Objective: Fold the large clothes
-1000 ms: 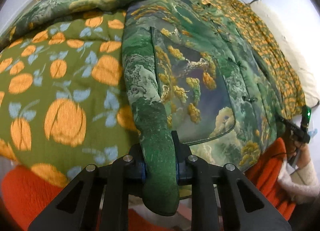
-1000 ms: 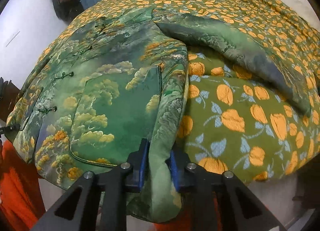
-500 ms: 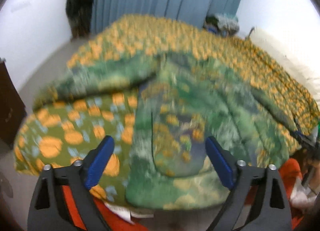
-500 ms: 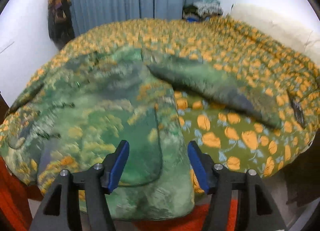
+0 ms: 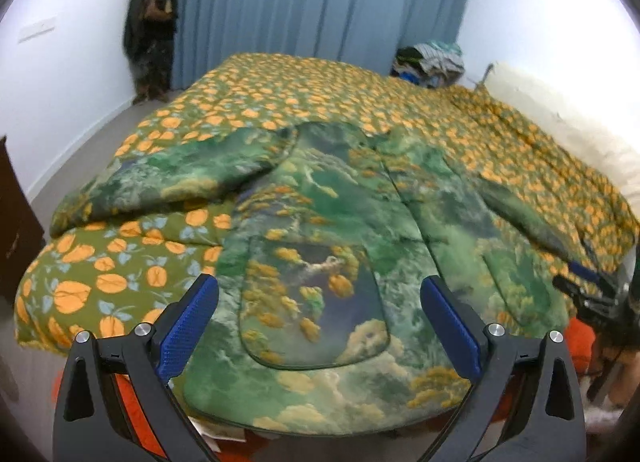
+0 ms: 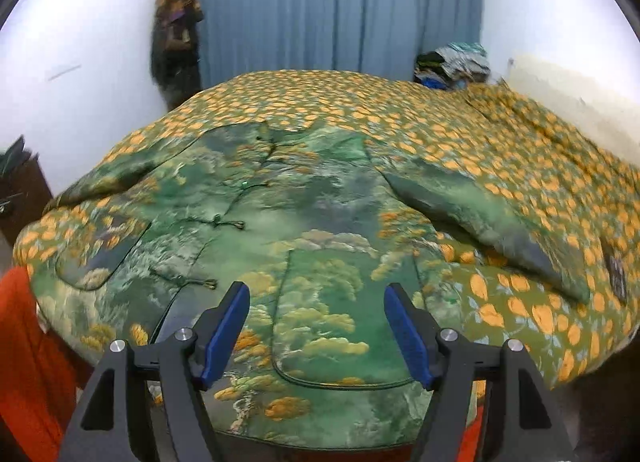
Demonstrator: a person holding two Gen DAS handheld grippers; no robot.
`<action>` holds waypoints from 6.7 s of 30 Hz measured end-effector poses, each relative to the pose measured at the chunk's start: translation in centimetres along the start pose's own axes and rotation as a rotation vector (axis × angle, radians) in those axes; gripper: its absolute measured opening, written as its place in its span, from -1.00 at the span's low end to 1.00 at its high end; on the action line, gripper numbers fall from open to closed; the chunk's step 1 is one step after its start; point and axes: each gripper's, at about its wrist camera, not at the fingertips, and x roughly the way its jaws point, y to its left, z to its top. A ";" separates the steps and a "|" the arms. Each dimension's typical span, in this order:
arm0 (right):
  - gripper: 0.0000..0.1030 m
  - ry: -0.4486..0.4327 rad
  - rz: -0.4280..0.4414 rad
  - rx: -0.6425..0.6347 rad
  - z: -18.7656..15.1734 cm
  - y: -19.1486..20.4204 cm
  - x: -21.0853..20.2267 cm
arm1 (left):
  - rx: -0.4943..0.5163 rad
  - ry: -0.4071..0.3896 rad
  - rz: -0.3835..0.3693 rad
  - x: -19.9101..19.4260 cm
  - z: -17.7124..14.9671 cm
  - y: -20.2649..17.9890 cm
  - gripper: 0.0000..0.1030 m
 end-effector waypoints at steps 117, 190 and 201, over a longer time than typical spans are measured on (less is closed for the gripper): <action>-0.81 -0.065 0.153 0.047 6.4 2.3 9.5 | 0.017 0.207 0.218 4.7 -3.7 -3.5 0.99; -0.10 0.272 0.139 0.186 12.3 -14.6 29.4 | -0.029 0.411 -0.034 31.5 8.9 -5.1 -0.81; -0.10 0.207 0.136 0.216 19.5 -15.4 29.7 | 0.007 0.341 -0.042 32.1 7.4 -5.1 -0.79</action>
